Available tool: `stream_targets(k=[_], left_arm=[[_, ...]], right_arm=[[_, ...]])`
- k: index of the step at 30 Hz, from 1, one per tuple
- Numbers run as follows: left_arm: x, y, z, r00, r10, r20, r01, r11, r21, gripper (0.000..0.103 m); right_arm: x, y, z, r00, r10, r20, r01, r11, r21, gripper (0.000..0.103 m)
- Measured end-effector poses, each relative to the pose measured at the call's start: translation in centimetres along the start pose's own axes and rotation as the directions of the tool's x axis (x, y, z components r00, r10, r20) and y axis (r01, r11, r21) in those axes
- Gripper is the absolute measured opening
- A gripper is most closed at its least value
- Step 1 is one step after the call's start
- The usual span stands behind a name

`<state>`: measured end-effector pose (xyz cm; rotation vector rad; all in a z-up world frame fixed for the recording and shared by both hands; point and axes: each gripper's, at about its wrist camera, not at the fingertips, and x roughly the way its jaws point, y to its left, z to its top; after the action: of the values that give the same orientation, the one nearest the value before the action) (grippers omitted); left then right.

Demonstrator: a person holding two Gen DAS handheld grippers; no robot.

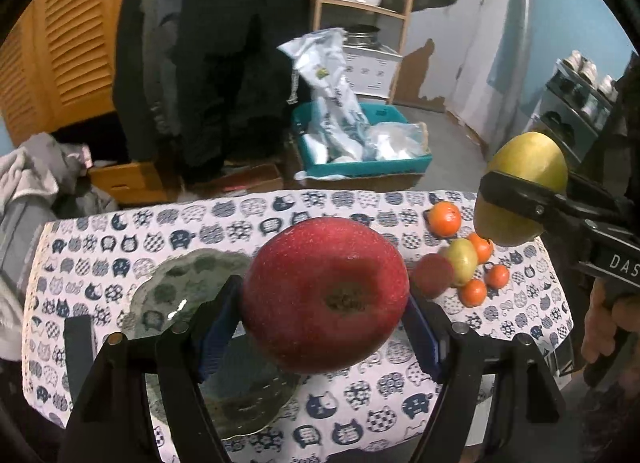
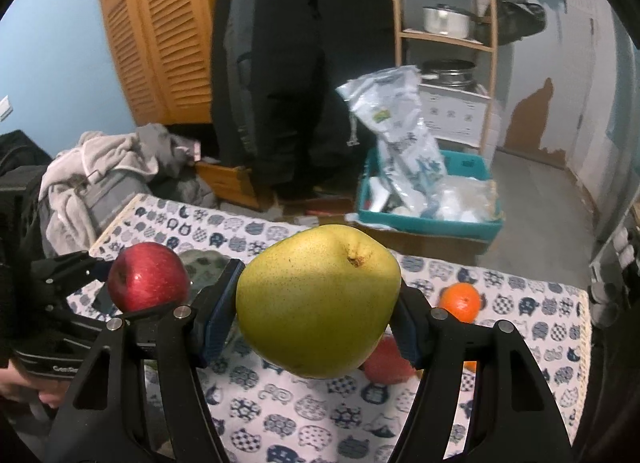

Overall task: Organize fruits
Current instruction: 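Lift the red apple with the left tool while the right tool lifts the pear toward the bowl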

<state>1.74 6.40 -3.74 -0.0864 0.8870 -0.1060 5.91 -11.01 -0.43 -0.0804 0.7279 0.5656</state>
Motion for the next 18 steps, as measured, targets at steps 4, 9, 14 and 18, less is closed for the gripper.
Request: stream_targets(k=[4, 9, 14, 18], left_arm=[[-0.3, 2.3, -0.5, 1.0, 0.023, 0.0, -0.023, 0.999, -0.035, 0.077], [-0.2, 4.8, -1.2, 0.999, 0.047, -0.013, -0.048, 0.996, -0.075, 0.077], [0.5, 7.8, -2.5, 0.996, 0.075, -0.043, -0.079, 0.99, -0.12, 0.077], [1.7, 9.6, -3.8, 0.993, 0.084, -0.079, -0.095, 0.984, -0.151, 0.077]], right_arm=[[1.3, 2.0, 0.7, 0.999, 0.031, -0.015, -0.031, 0.999, -0.022, 0.068], [2.9, 4.4, 1.3, 0.997, 0.067, -0.028, -0.068, 0.997, -0.038, 0.068], [4.9, 6.8, 1.7, 0.993, 0.102, -0.056, -0.105, 0.993, -0.054, 0.068], [6.7, 8.3, 1.8, 0.988, 0.127, -0.086, -0.132, 0.989, -0.06, 0.068]])
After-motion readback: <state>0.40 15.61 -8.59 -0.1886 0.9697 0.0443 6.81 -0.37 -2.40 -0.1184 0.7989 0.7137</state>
